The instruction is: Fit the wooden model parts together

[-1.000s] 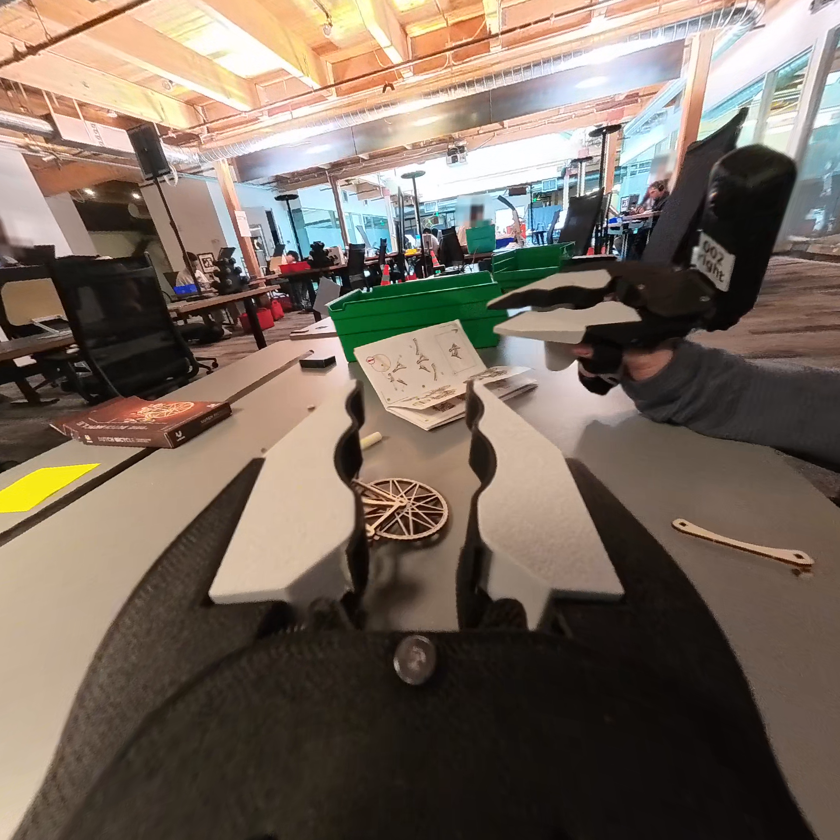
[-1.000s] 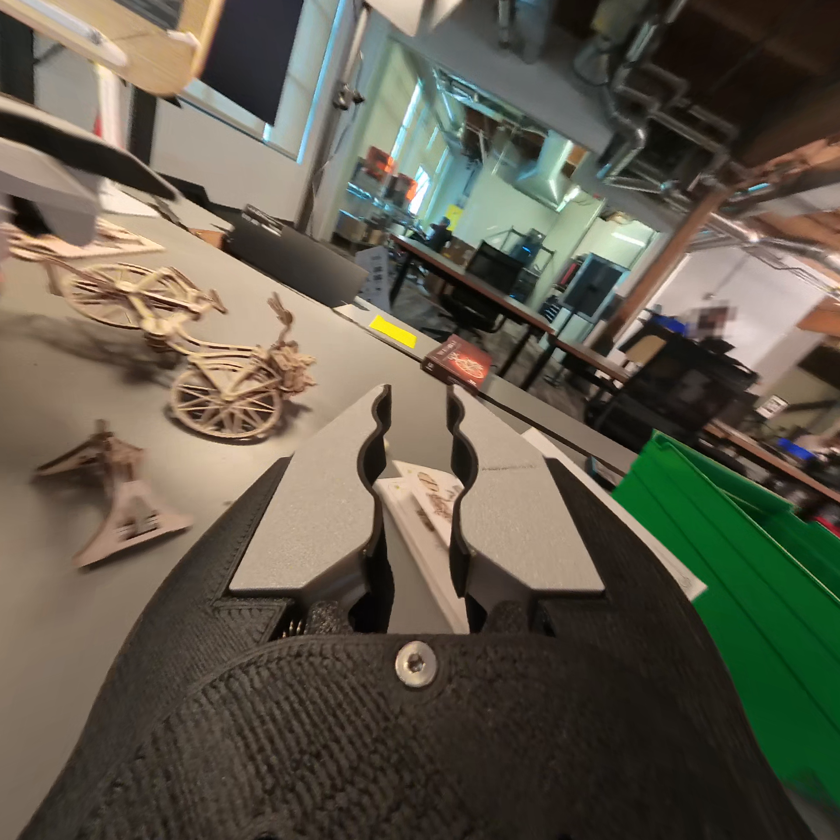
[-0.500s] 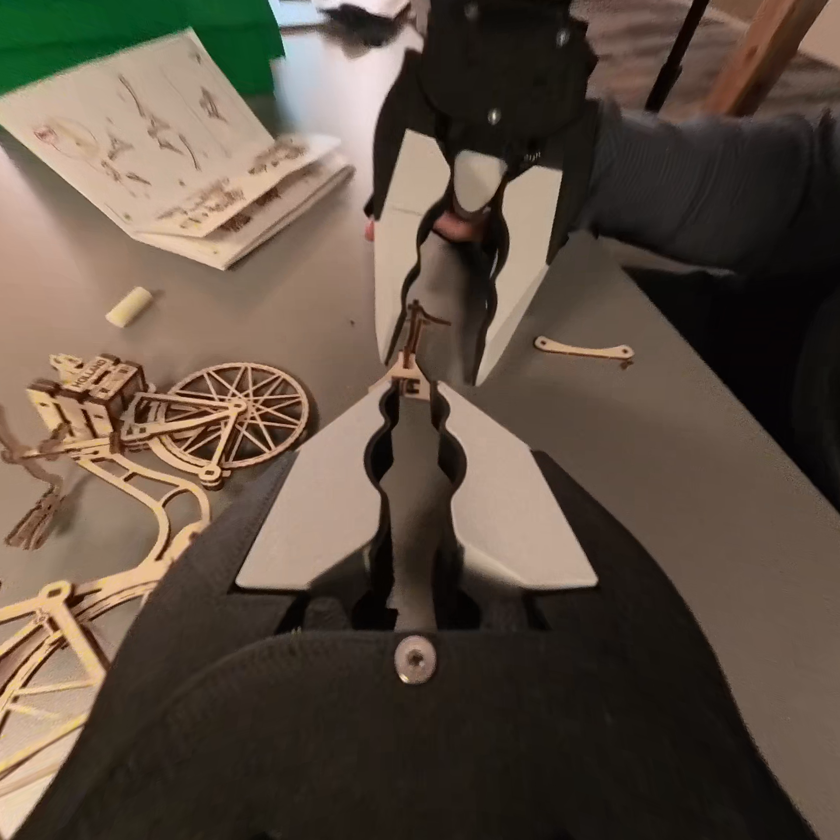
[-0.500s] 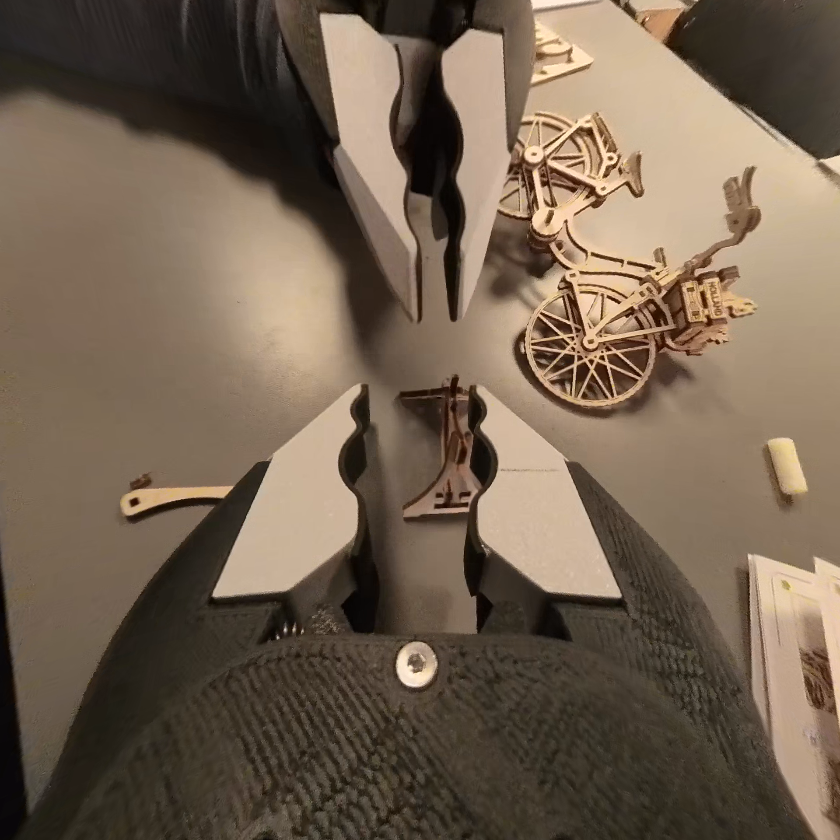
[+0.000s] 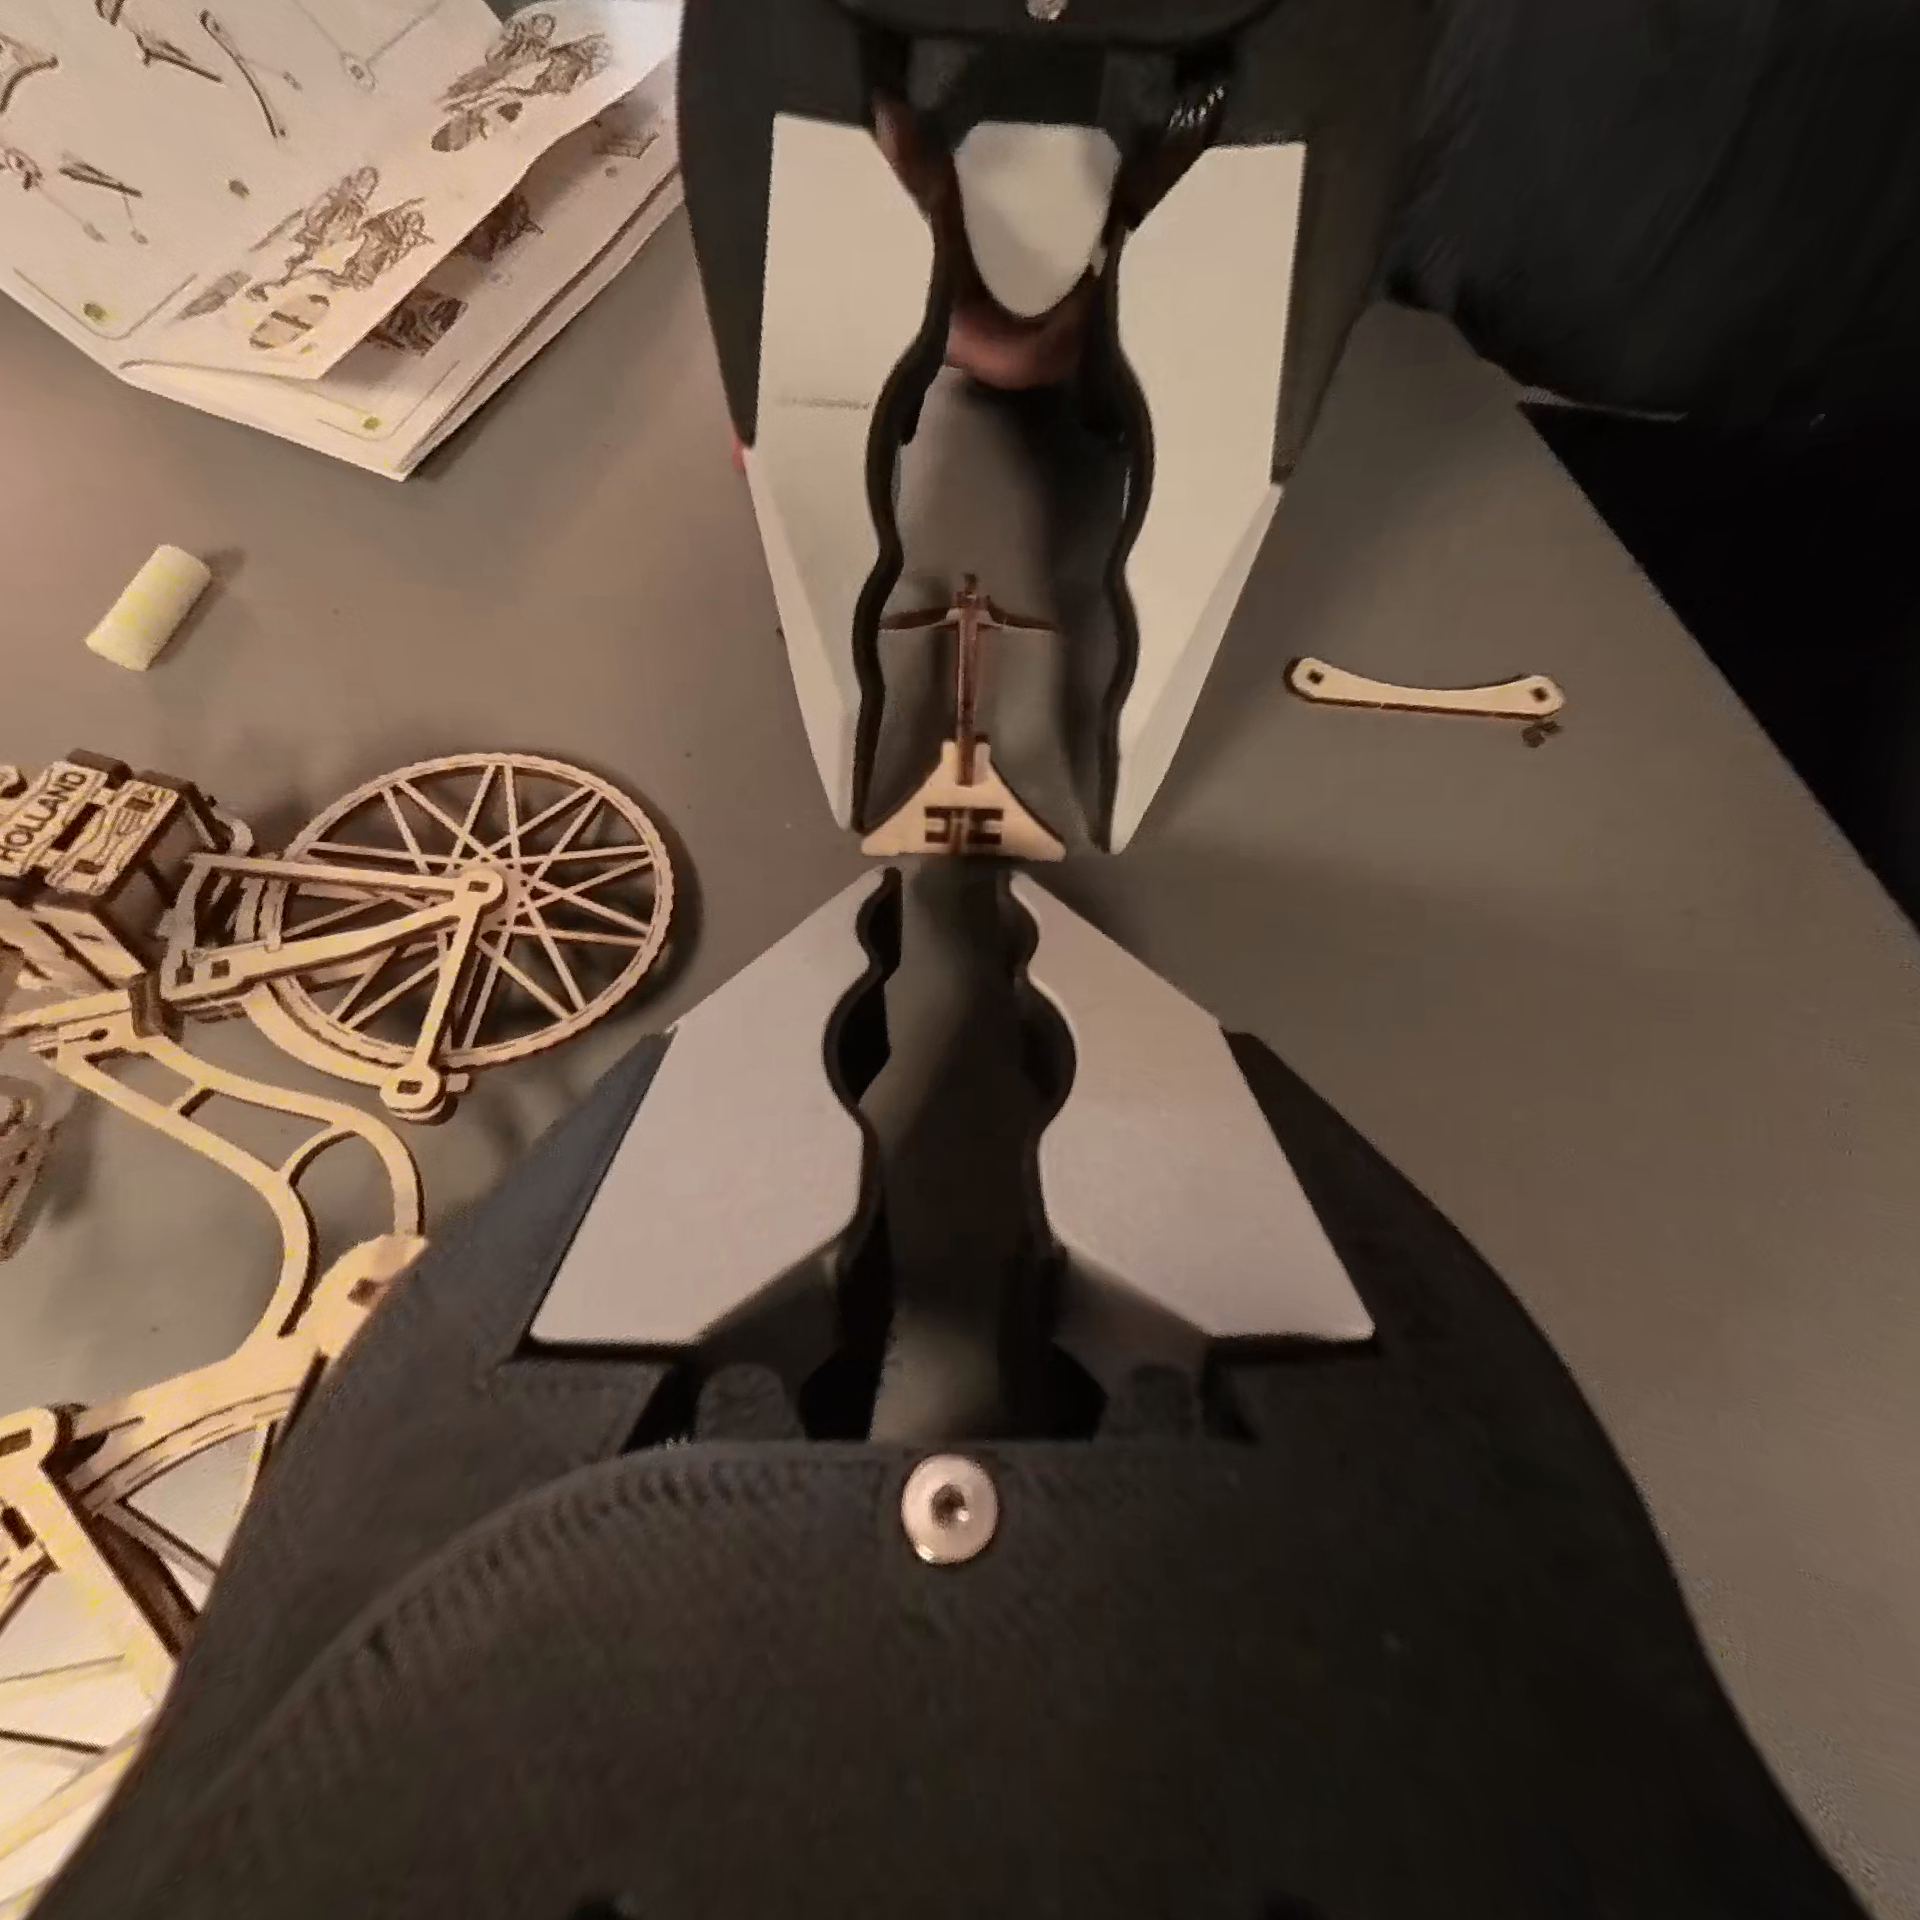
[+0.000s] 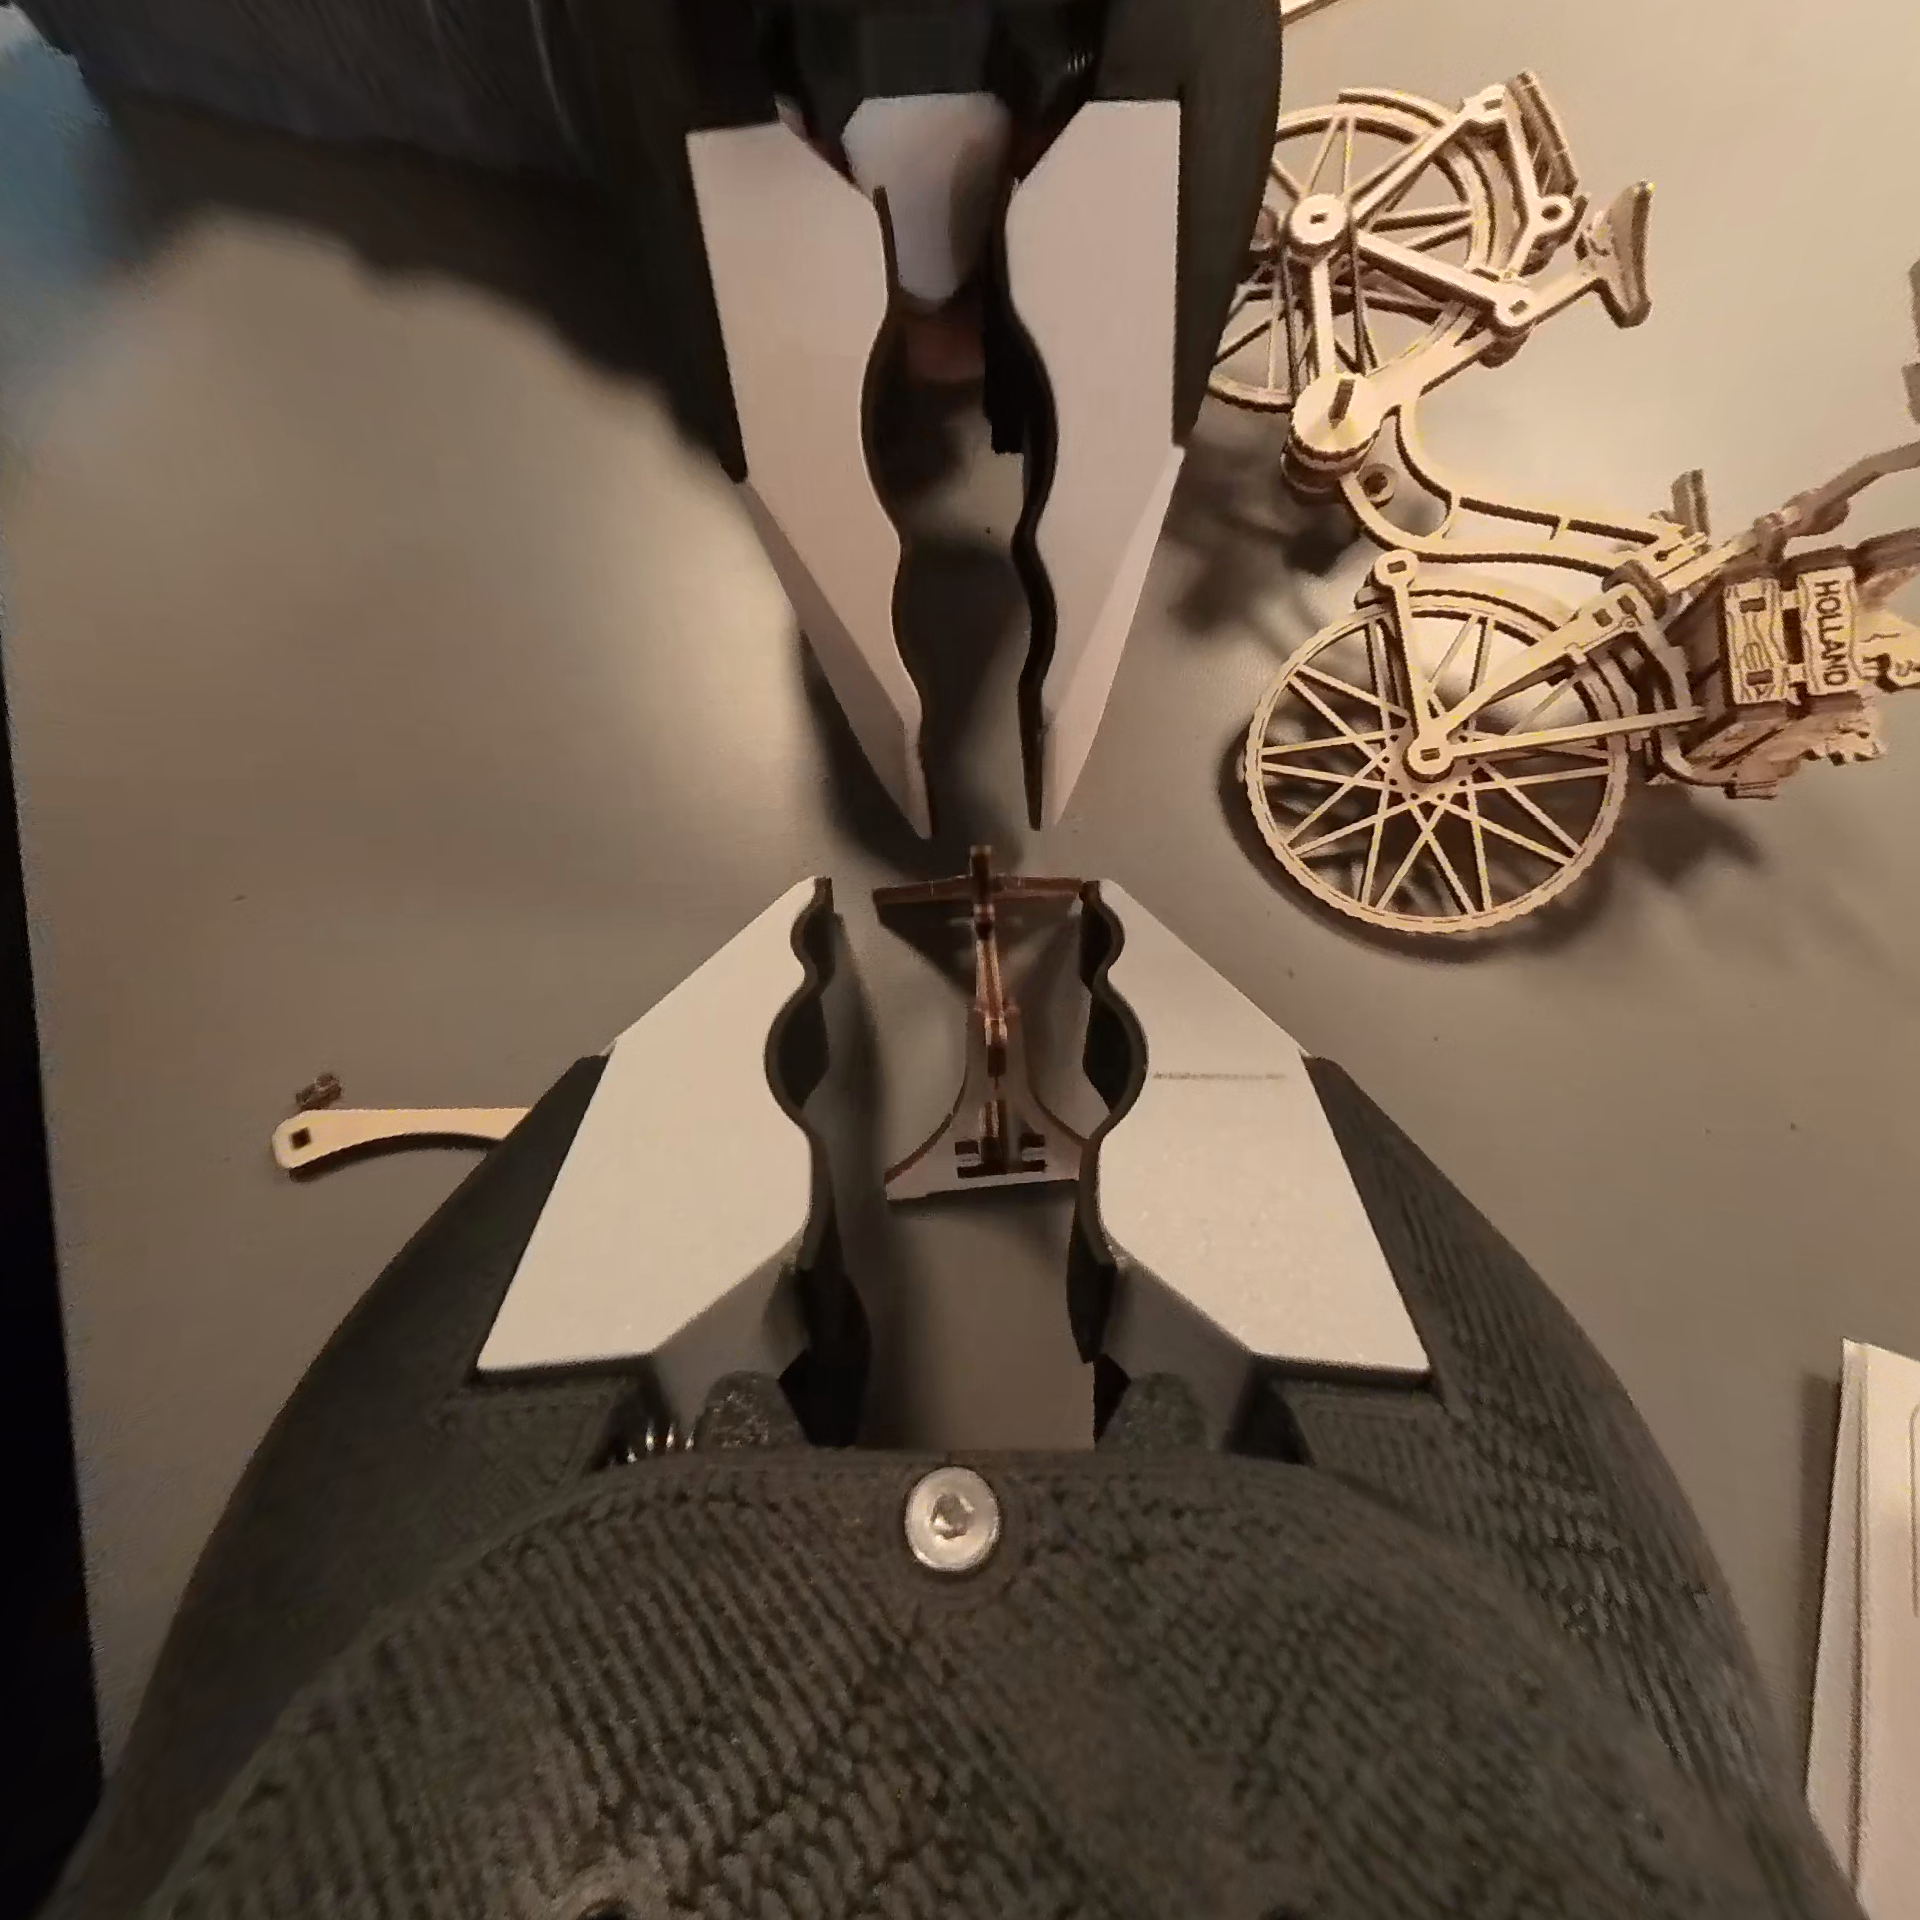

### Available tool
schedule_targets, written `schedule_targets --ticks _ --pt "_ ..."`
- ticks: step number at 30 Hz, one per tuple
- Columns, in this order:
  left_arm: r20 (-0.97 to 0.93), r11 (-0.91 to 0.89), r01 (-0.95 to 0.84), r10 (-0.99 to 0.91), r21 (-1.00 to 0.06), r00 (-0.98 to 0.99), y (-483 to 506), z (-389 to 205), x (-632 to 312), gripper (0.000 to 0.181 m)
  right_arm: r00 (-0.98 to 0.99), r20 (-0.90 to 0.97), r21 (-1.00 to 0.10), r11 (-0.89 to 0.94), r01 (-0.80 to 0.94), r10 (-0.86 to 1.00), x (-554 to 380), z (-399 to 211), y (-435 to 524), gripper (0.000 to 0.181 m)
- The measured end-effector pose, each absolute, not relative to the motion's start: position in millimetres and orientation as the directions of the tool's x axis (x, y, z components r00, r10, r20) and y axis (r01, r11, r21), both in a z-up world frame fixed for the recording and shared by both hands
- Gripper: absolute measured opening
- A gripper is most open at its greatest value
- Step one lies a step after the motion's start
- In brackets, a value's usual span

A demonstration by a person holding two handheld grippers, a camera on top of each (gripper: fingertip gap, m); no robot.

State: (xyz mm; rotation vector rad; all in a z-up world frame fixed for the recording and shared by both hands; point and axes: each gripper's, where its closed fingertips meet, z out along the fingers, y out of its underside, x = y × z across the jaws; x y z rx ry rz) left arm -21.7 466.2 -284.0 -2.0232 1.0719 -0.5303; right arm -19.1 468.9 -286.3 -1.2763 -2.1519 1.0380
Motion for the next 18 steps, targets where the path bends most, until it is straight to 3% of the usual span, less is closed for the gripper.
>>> schedule_targets --ticks 18 --pt "0.039 -0.334 -0.513 -0.864 -0.791 0.502 466.4 -283.4 -17.0 0.012 -0.593 -0.032 -0.783 0.349 0.515 0.804 -16.4 -284.7 474.0 0.051"
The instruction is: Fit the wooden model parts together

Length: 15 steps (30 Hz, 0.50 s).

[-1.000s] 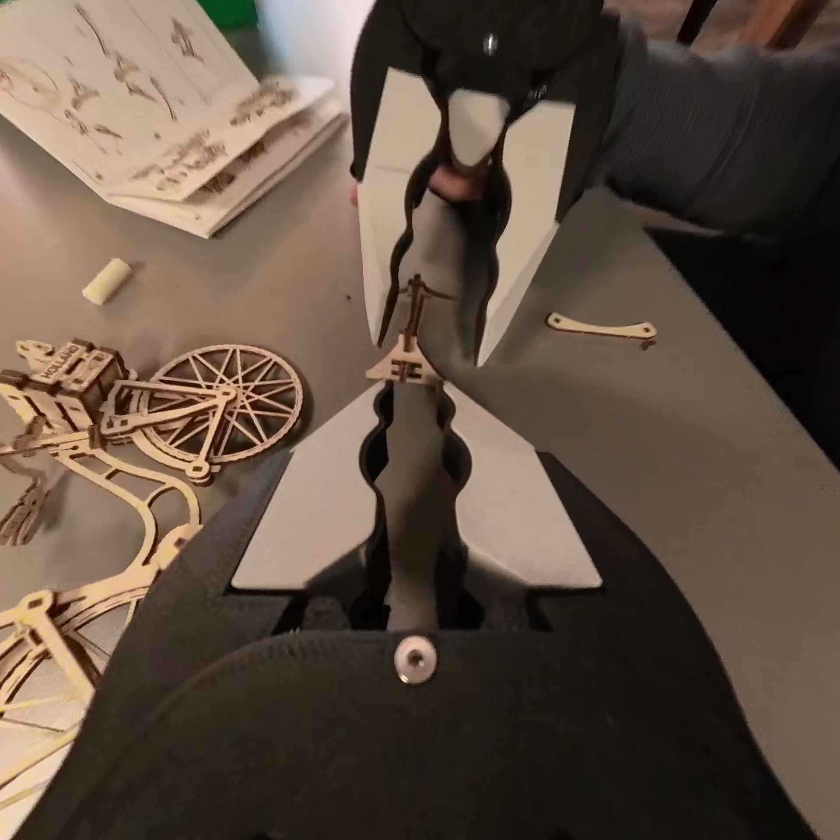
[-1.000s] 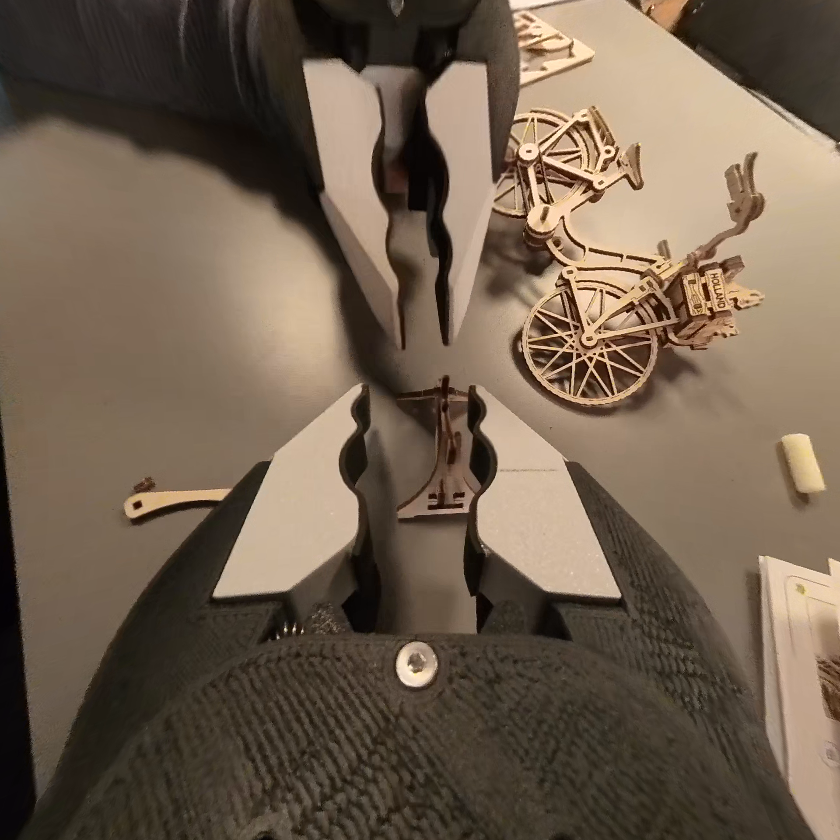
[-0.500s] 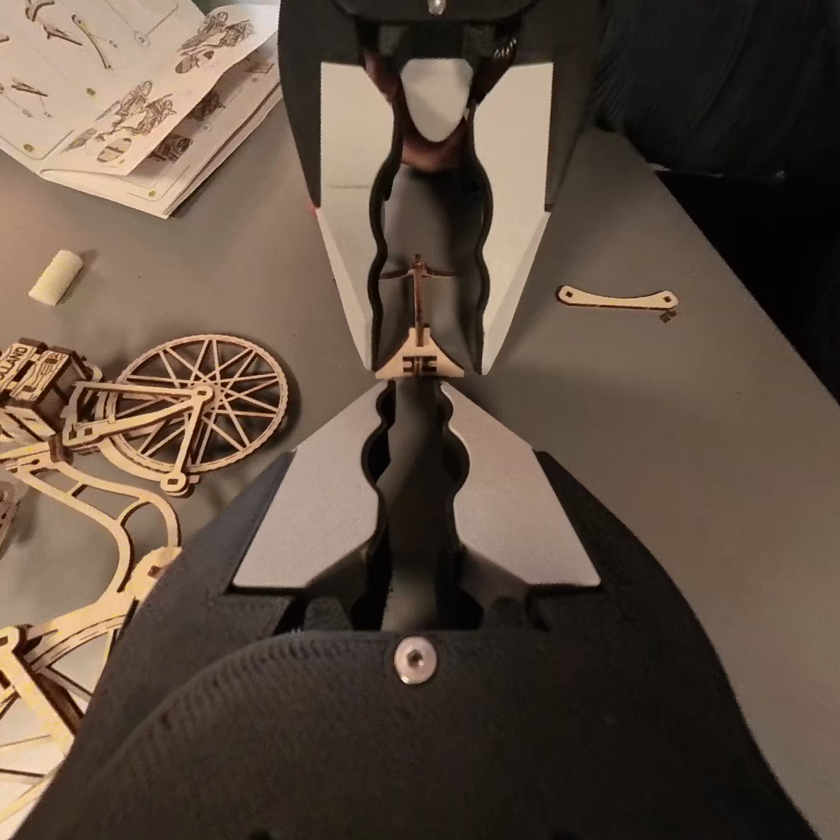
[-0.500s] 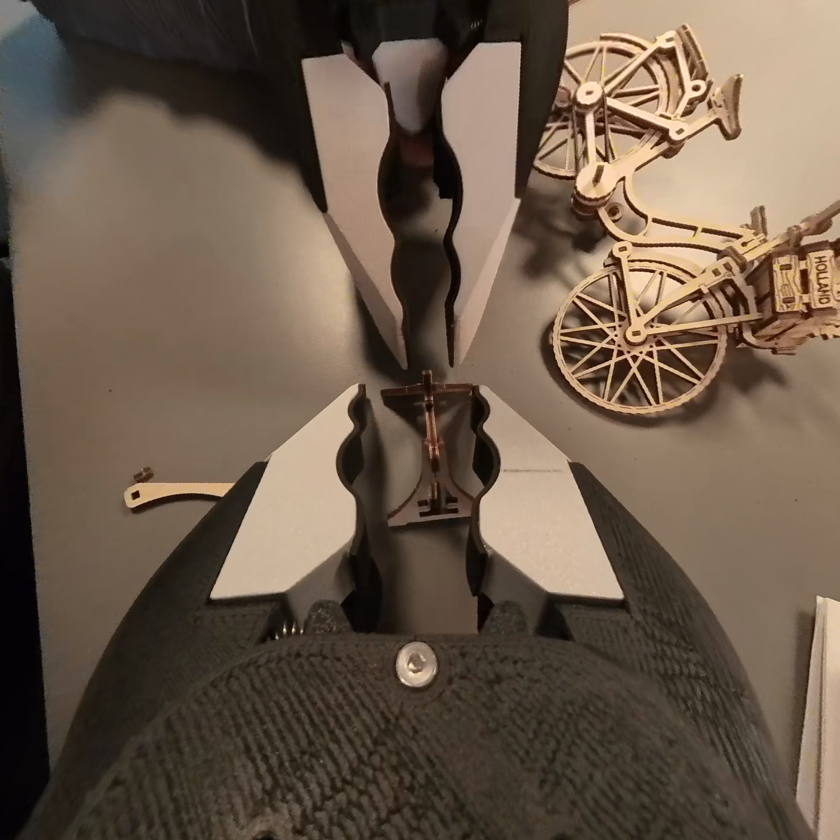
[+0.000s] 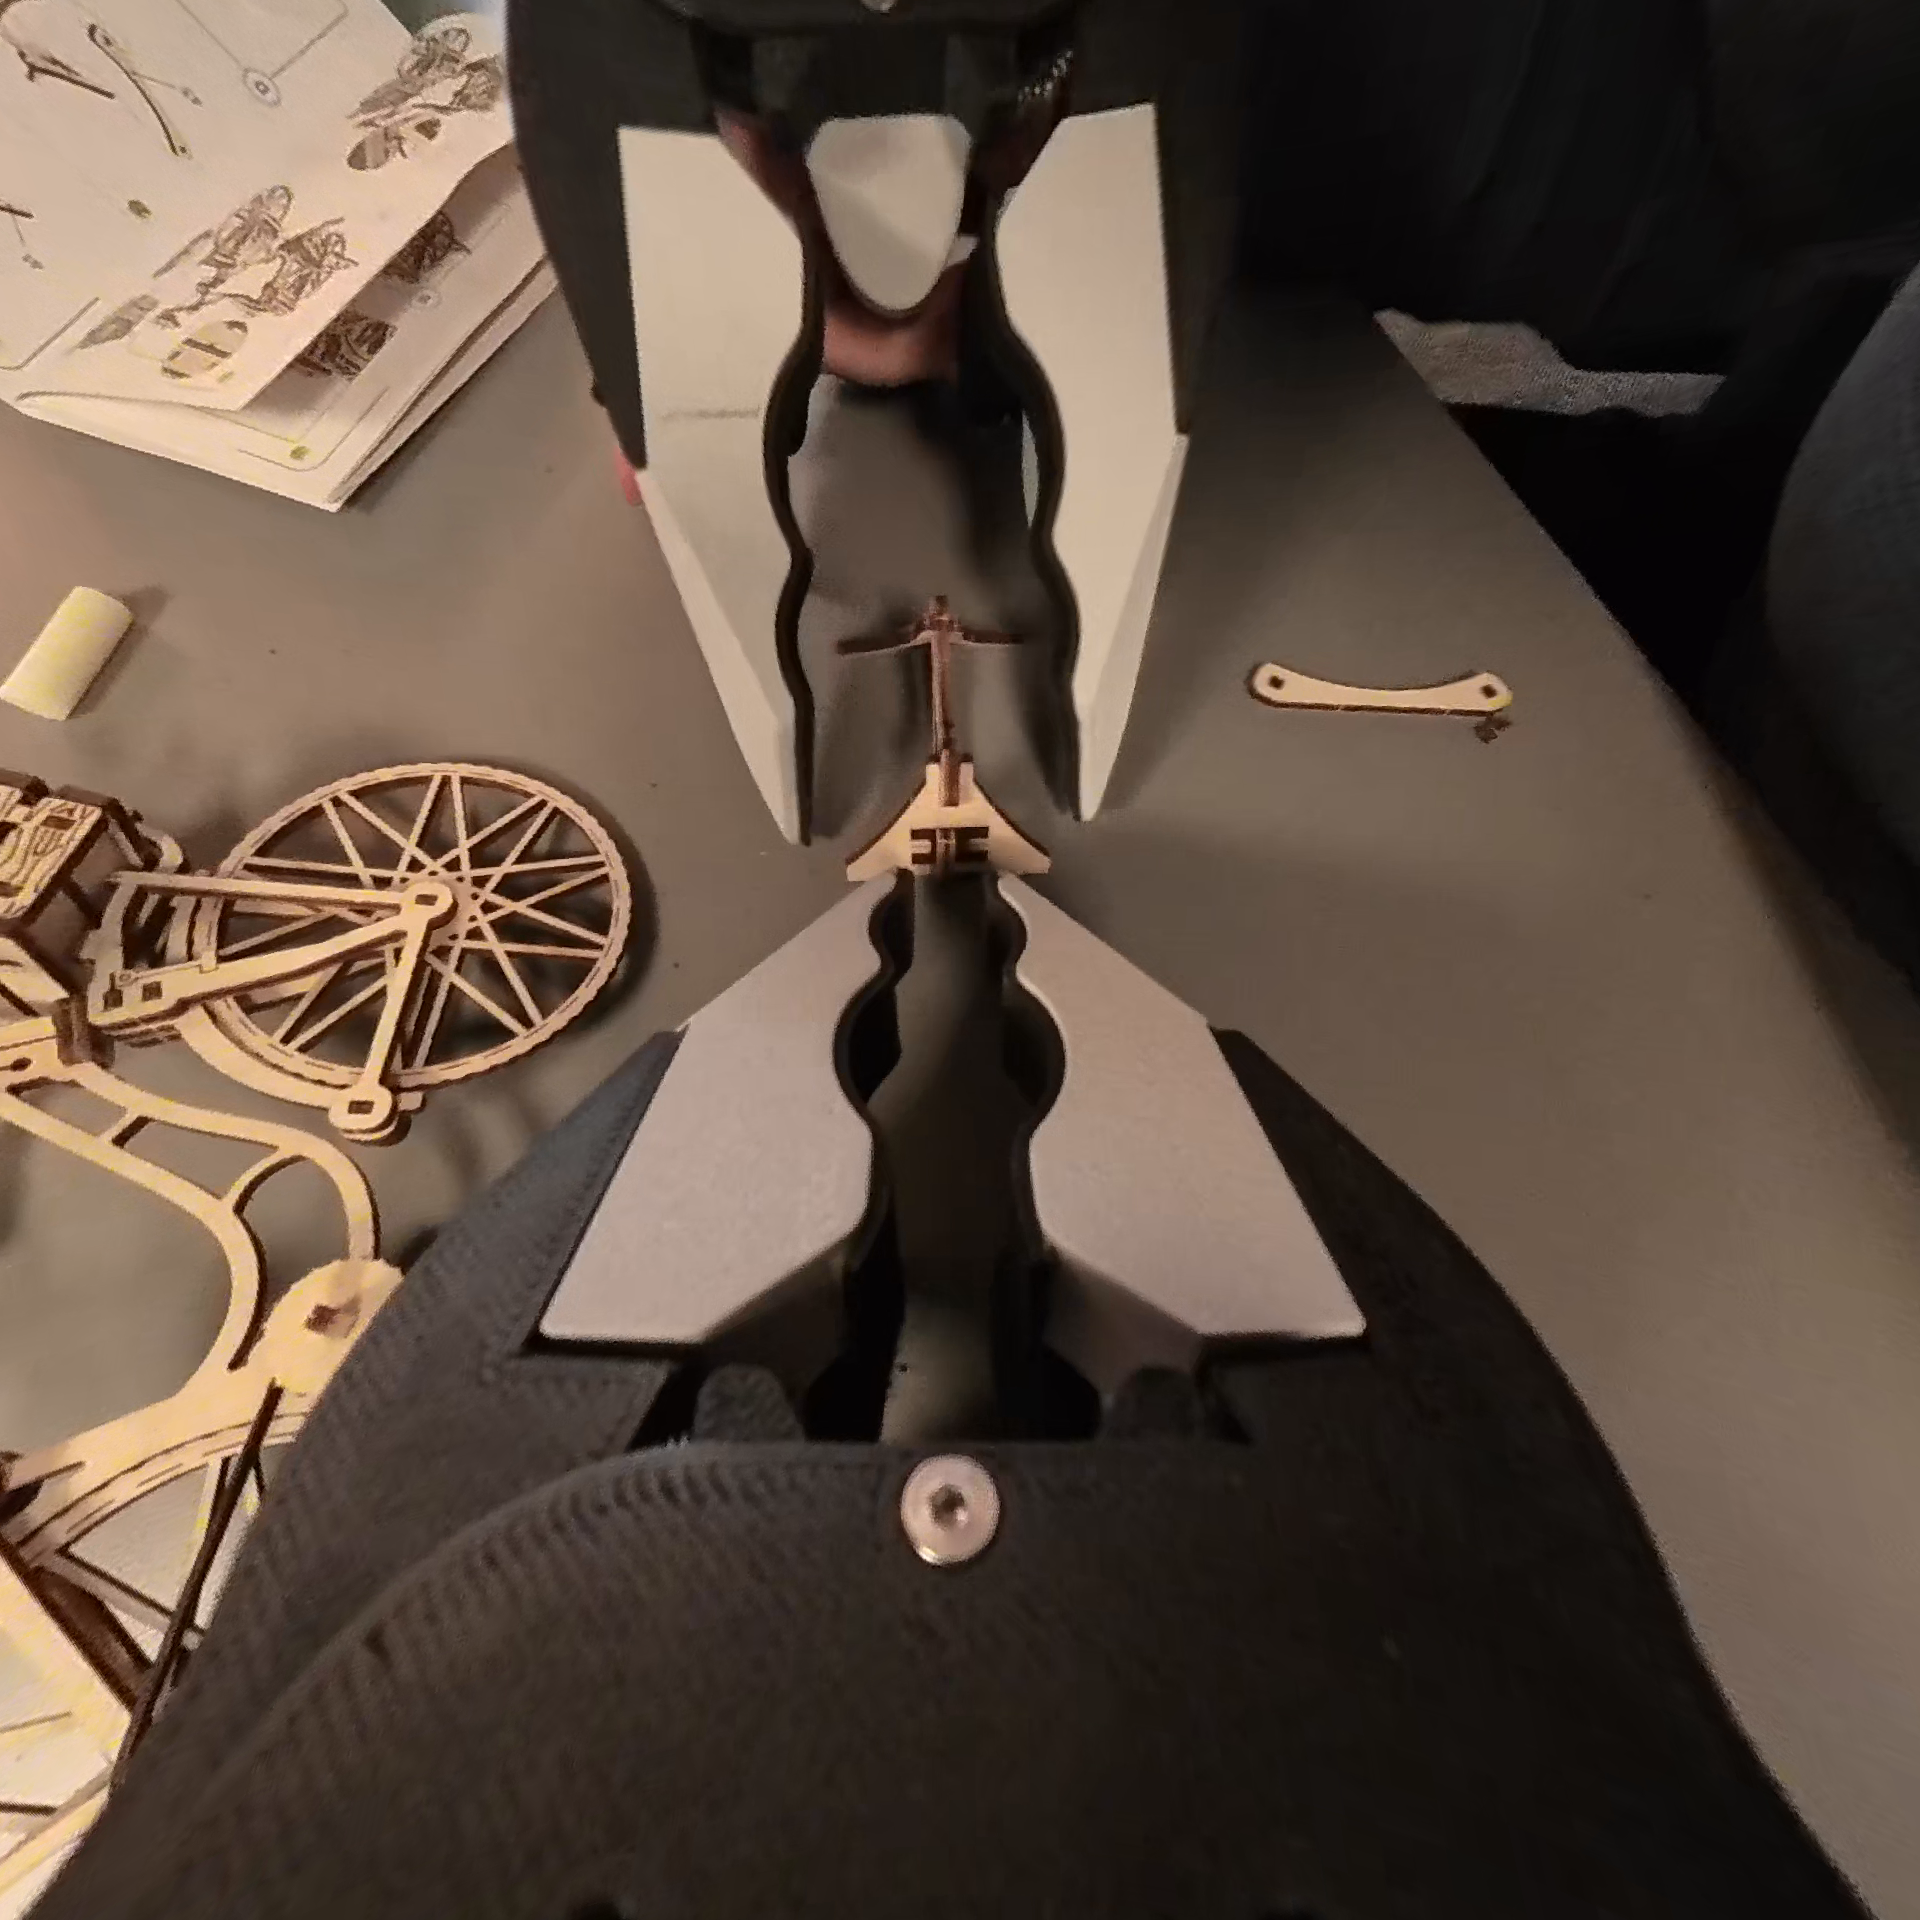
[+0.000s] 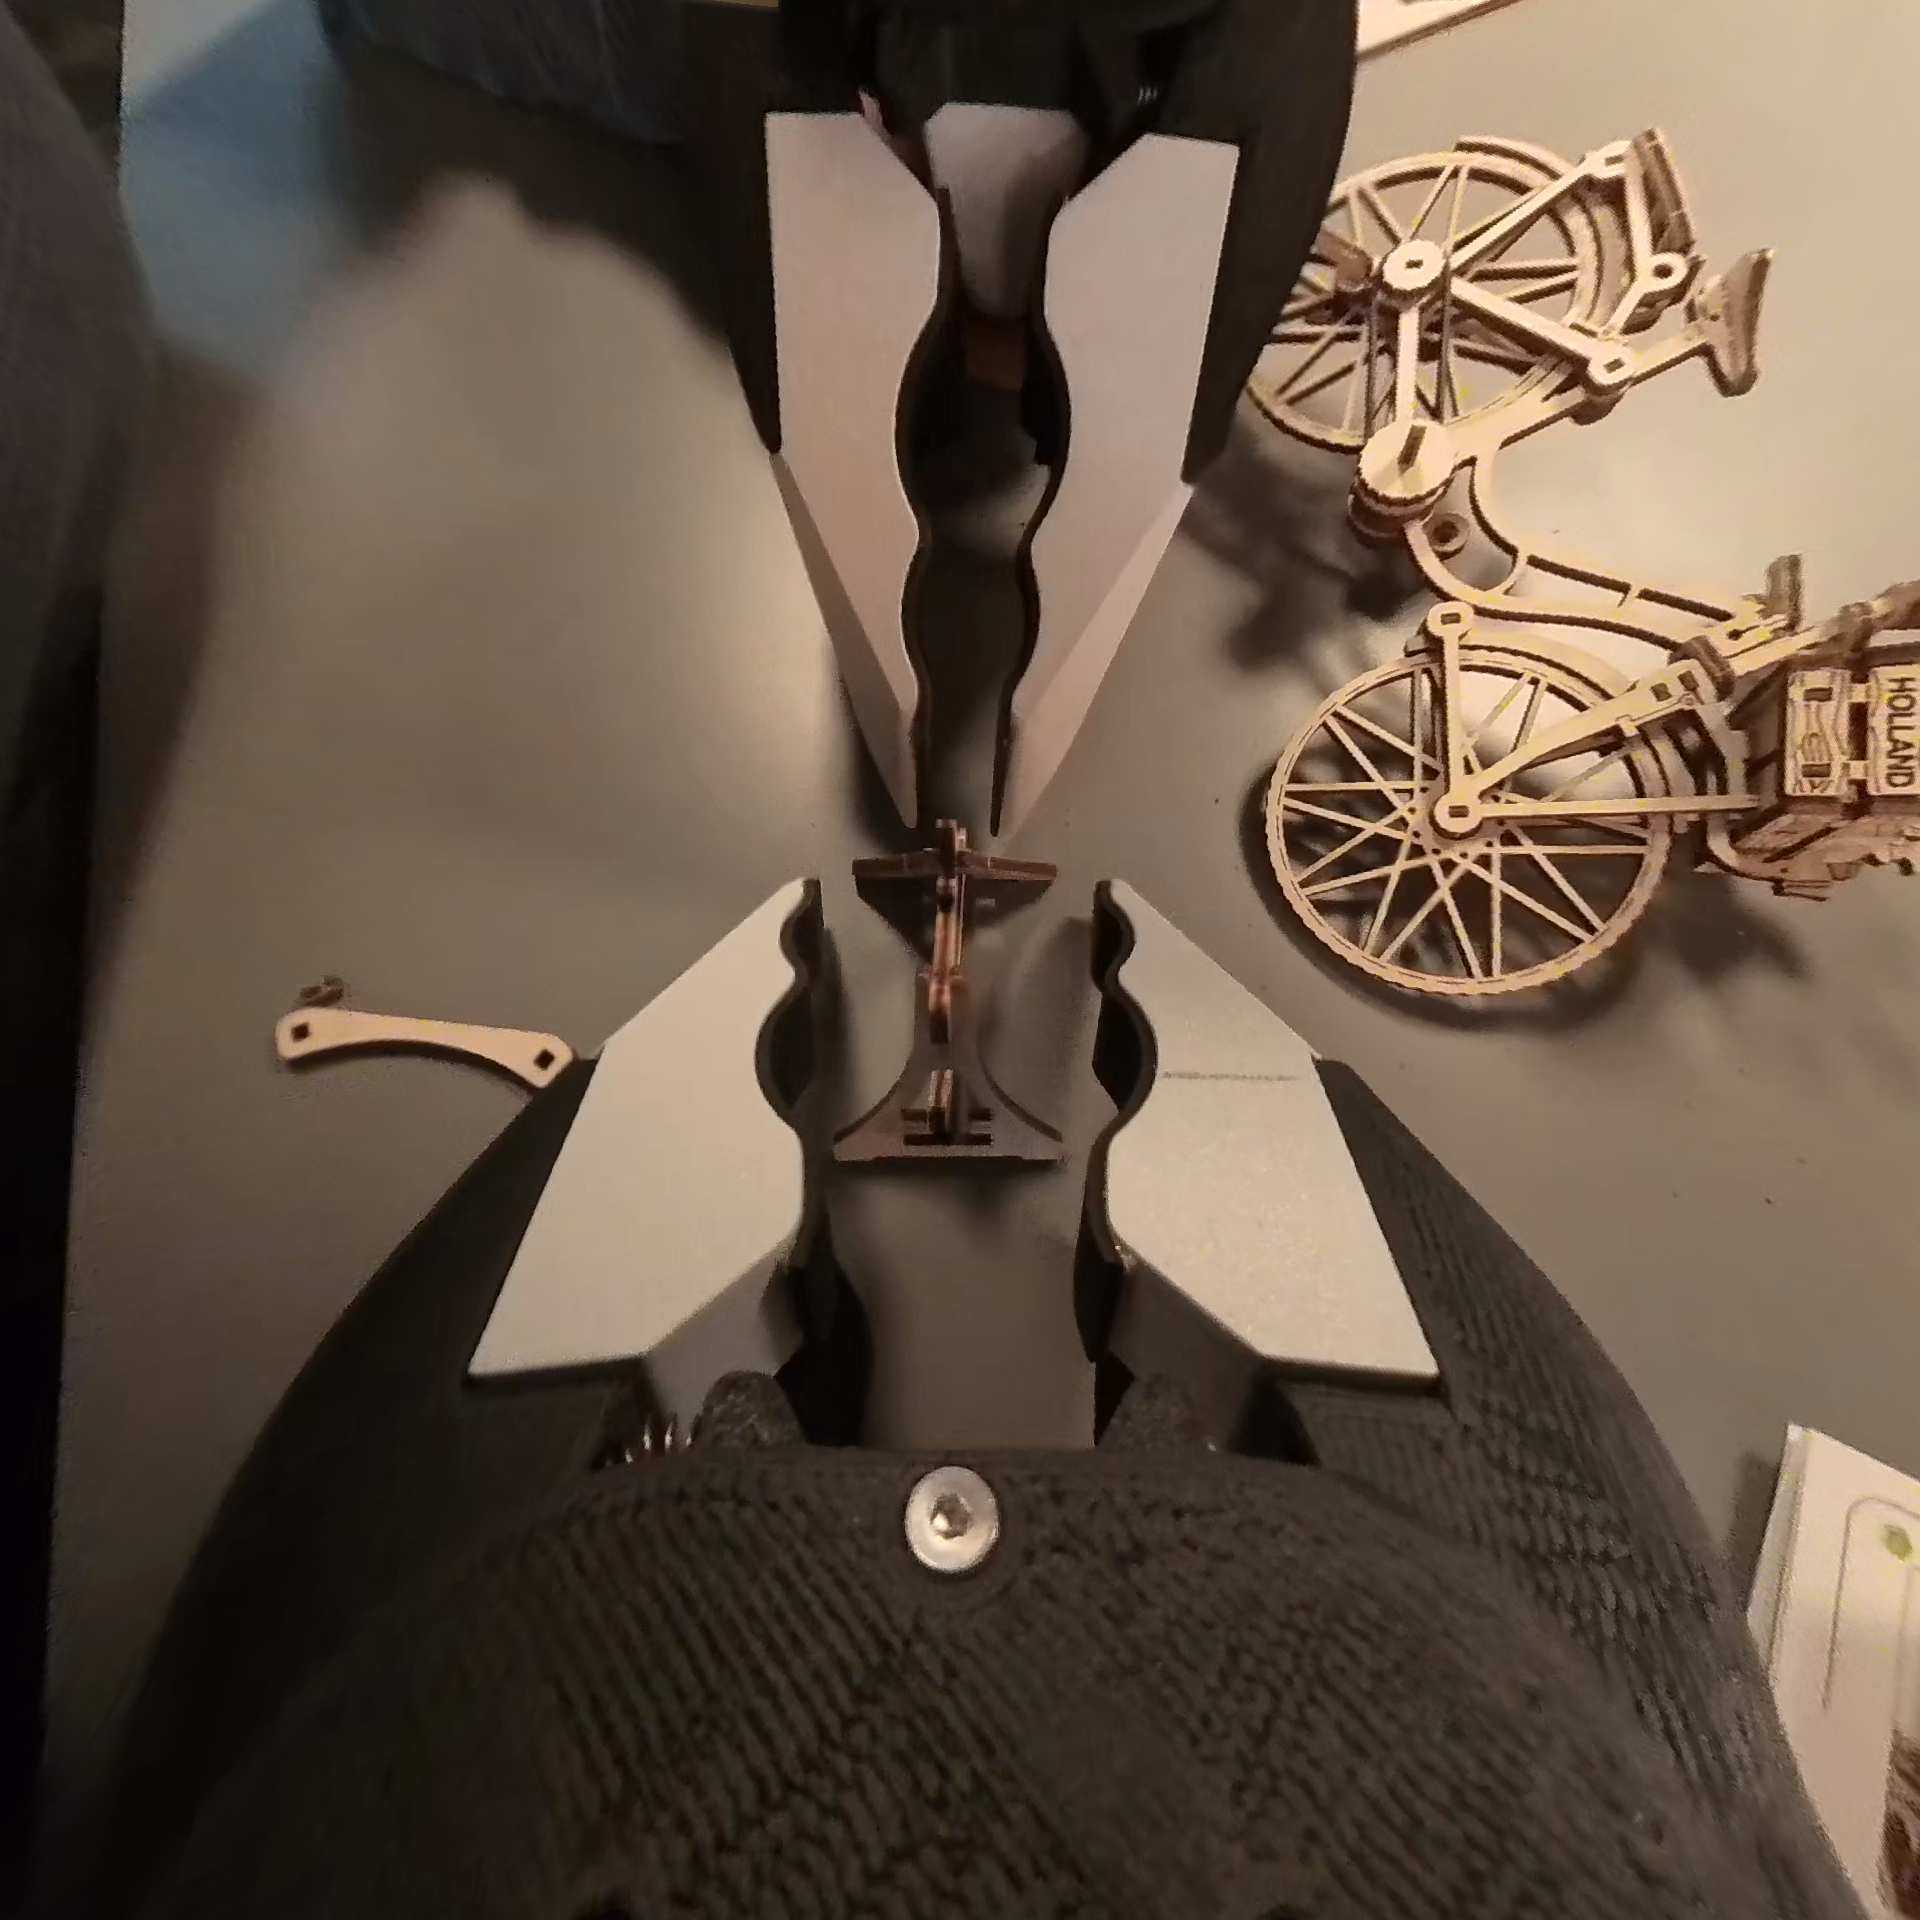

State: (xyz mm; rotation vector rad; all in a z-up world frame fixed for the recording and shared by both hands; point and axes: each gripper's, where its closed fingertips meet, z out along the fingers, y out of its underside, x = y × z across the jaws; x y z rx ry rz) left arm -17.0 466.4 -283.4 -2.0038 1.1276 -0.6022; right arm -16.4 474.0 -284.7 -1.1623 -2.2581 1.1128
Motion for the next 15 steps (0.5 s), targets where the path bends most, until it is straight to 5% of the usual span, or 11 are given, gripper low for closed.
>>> schedule_targets --ticks 15 --pt "0.039 -0.331 -0.532 -0.873 -0.779 0.487 465.6 -286.5 -13.9 0.007 -0.642 -0.023 -0.770 0.396 0.500 0.767 -22.7 -288.2 463.5 0.041"
